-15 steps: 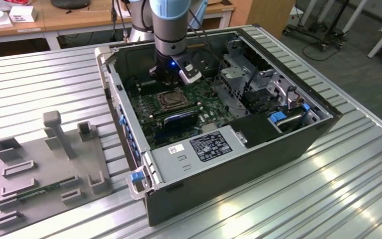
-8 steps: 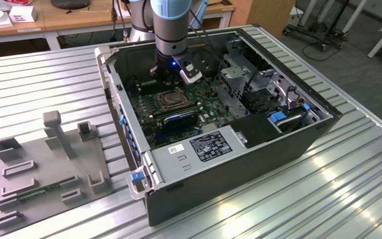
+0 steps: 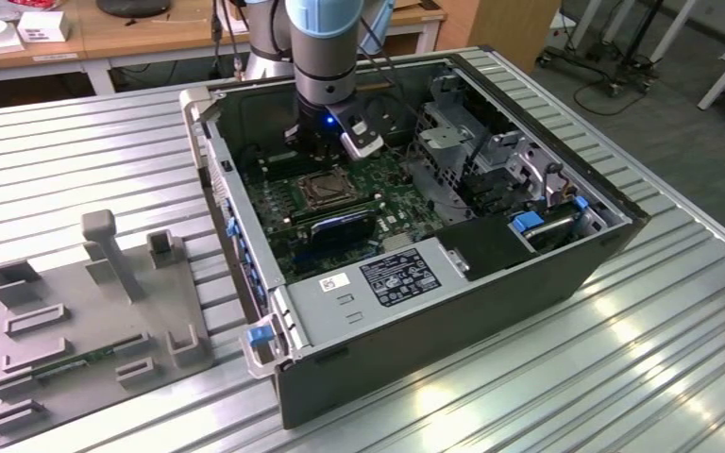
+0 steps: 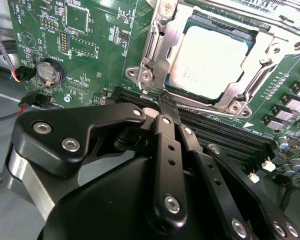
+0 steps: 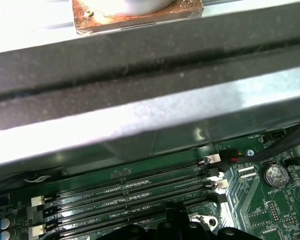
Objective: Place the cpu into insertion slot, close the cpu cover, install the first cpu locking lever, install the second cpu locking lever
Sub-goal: 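Install the first cpu locking lever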
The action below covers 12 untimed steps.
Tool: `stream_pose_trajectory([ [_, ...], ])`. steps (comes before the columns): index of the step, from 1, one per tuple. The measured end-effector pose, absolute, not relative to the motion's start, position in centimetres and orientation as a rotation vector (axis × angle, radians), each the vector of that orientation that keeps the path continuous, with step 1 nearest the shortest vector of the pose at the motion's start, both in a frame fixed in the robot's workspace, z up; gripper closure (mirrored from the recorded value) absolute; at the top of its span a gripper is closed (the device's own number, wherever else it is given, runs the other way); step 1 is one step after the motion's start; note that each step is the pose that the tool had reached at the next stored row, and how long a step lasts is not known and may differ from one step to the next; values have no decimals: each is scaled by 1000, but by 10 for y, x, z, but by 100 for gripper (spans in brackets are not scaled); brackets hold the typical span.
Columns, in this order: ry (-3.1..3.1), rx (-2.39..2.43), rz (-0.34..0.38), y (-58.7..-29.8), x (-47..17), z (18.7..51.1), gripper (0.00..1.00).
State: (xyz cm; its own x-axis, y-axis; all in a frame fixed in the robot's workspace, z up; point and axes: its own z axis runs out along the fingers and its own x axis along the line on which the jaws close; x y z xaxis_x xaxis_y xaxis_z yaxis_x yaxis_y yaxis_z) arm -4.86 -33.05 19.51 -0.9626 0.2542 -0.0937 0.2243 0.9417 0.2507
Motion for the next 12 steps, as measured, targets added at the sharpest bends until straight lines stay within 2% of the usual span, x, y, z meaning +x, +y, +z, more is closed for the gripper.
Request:
stream_pose_trajectory([
  [12,2972,368,364,-330,-49,200,89],
])
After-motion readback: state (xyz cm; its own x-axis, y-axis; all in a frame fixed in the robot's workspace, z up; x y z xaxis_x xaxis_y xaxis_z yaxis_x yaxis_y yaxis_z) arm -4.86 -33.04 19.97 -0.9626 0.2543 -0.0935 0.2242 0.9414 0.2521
